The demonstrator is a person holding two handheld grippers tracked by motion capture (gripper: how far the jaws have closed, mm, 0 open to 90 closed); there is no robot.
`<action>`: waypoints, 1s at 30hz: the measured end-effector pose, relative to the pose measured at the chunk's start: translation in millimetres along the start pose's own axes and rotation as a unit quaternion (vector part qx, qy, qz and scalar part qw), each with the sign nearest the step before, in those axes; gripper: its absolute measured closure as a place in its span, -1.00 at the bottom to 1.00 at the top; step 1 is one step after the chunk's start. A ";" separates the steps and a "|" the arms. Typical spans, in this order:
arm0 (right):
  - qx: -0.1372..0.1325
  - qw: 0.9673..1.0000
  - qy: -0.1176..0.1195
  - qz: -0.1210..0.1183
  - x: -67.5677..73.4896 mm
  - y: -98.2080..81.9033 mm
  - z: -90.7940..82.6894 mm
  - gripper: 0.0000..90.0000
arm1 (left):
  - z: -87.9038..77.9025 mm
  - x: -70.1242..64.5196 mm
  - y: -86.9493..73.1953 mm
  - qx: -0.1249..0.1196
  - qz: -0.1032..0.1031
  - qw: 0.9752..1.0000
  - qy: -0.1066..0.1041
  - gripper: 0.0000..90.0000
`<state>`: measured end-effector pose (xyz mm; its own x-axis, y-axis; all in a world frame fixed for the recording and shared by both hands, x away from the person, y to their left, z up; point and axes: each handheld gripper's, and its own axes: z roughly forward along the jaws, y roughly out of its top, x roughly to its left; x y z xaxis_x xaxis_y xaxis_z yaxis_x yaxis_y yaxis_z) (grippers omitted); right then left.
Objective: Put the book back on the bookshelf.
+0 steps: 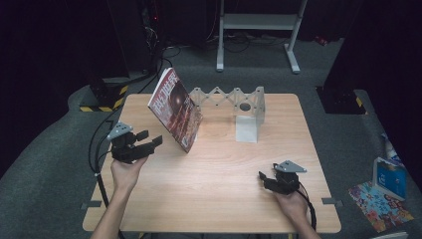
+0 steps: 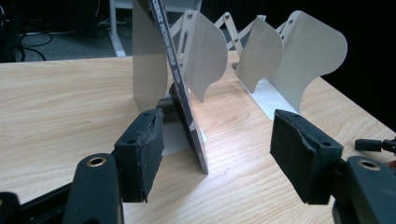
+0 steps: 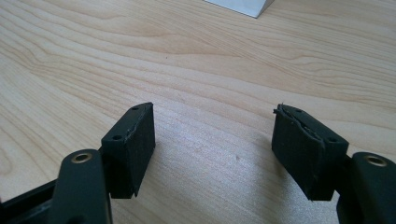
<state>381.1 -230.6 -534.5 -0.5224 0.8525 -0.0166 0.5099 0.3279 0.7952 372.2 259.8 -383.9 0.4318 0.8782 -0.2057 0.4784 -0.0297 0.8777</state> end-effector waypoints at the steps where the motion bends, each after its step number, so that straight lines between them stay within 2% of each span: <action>1: 0.001 1.000 0.000 0.001 0.1 0.0 -0.1 -0.33 | 0.3 0.0 -1.4 0.000 -0.001 1.000 -0.001 -0.22; 22: 0.001 1.000 0.000 0.001 0.1 0.0 -0.1 -0.33 | 7.9 1.1 -28.4 0.016 -0.009 1.000 0.000 -0.22; 30: 0.001 1.000 0.000 0.001 0.1 0.0 -0.1 -0.33 | 15.9 -2.1 -40.0 0.022 -0.004 1.000 0.001 -0.22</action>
<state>381.0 -230.5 -534.5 -0.5209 0.8535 -0.0155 0.5117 0.3268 0.7946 364.4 251.6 -425.4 0.4262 0.8793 -0.2123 0.5158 -0.0435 0.8556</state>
